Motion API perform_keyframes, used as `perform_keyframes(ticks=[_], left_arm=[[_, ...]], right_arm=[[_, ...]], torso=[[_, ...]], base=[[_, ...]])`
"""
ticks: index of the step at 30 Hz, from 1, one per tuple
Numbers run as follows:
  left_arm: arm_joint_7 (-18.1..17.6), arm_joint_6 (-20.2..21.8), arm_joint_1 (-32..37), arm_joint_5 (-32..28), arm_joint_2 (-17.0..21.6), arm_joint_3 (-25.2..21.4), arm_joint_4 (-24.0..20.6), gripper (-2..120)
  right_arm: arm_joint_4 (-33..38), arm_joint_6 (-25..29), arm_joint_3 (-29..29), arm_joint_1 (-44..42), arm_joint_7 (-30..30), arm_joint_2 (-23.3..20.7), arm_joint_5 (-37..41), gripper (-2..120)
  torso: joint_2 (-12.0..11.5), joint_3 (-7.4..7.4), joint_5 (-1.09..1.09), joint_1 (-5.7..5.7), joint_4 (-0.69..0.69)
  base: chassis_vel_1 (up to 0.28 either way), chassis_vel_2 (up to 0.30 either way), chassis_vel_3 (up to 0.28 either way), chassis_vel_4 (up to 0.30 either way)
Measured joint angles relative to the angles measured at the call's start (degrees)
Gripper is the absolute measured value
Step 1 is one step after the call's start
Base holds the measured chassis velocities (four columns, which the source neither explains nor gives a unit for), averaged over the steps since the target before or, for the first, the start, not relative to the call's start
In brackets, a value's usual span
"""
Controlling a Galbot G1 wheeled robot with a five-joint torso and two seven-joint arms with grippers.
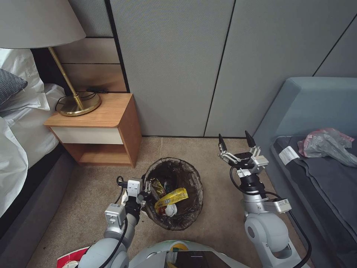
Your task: Pick up the trash bin, then pick up the garbage from the floor and place it into the trash bin.
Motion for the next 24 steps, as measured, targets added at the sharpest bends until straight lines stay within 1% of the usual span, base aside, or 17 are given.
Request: perform_keyframes(ticks=[8, 19, 24], left_arm=[[-0.38, -0.95, 0.12, -1.22, 0.0, -0.24, 0.06, 7], [-0.46, -1.01, -0.13, -1.9, -0.12, -0.16, 0.15, 7], [-0.51, -0.88, -0.54, -1.9, -0.26, -0.67, -0.05, 7]], right_arm=[[-1.48, -0.19, -0.19, 0.12, 2.71, 0.12, -2.25, 100], [-2.13, 0.02, -0.3, 0.83, 3.52, -0.02, -3.12, 100], [-2.55, 0.02, -0.2, 0.9, 3.74, -0.02, -3.73, 100]], torso=[[0.0, 0.0, 0.0, 0.0, 0.0], [0.0, 0.0, 0.0, 0.0, 0.0], [0.0, 0.0, 0.0, 0.0, 0.0]], base=[[0.0, 0.0, 0.0, 0.0], [0.0, 0.0, 0.0, 0.0], [0.053, 0.054, 0.059, 0.059]])
